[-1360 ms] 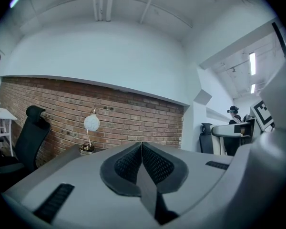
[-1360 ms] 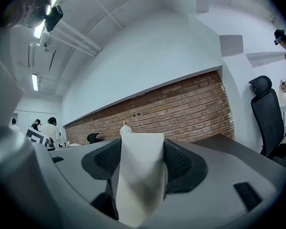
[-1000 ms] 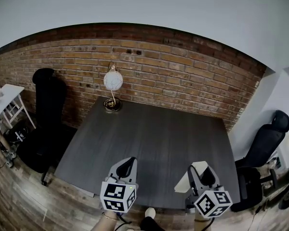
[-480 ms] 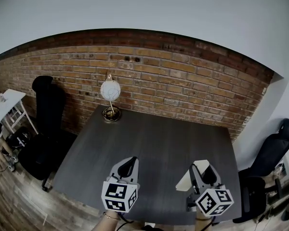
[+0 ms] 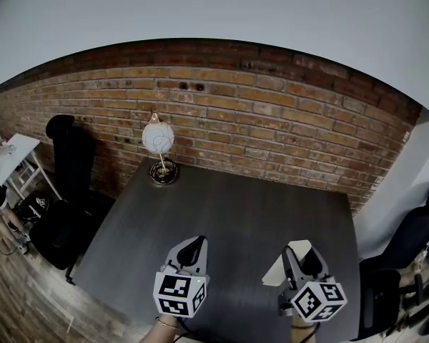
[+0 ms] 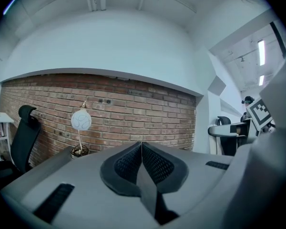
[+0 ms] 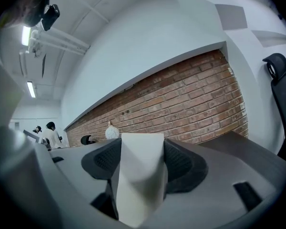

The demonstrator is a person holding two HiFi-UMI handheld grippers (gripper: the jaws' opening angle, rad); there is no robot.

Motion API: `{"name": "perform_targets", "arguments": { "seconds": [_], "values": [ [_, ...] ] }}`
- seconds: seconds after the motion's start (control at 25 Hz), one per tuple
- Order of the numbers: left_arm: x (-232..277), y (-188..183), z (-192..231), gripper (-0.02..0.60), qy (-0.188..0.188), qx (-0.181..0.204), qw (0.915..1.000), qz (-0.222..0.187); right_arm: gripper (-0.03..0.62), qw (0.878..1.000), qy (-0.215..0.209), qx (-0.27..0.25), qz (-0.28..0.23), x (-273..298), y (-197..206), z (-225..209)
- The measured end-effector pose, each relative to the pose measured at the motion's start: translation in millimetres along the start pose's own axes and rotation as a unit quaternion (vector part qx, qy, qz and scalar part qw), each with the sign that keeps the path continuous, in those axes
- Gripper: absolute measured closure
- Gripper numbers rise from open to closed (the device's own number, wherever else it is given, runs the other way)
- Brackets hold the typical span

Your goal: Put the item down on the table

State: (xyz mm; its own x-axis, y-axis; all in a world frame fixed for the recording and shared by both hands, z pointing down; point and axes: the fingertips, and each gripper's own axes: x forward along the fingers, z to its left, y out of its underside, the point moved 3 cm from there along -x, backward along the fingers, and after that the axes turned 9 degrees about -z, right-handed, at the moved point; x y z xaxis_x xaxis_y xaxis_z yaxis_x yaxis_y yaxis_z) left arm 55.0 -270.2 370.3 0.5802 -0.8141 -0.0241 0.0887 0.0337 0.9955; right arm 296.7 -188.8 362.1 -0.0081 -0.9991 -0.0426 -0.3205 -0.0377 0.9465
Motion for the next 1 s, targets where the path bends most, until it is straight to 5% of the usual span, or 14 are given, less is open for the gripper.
{"name": "perform_targets", "arguments": {
  "seconds": [1.0],
  "values": [
    [15.6, 45.6, 57.5, 0.561, -0.016, 0.004, 0.9982, 0.058, 0.298, 0.998, -0.005, -0.015, 0.067, 44.3, 52.3, -8.1]
  ]
}}
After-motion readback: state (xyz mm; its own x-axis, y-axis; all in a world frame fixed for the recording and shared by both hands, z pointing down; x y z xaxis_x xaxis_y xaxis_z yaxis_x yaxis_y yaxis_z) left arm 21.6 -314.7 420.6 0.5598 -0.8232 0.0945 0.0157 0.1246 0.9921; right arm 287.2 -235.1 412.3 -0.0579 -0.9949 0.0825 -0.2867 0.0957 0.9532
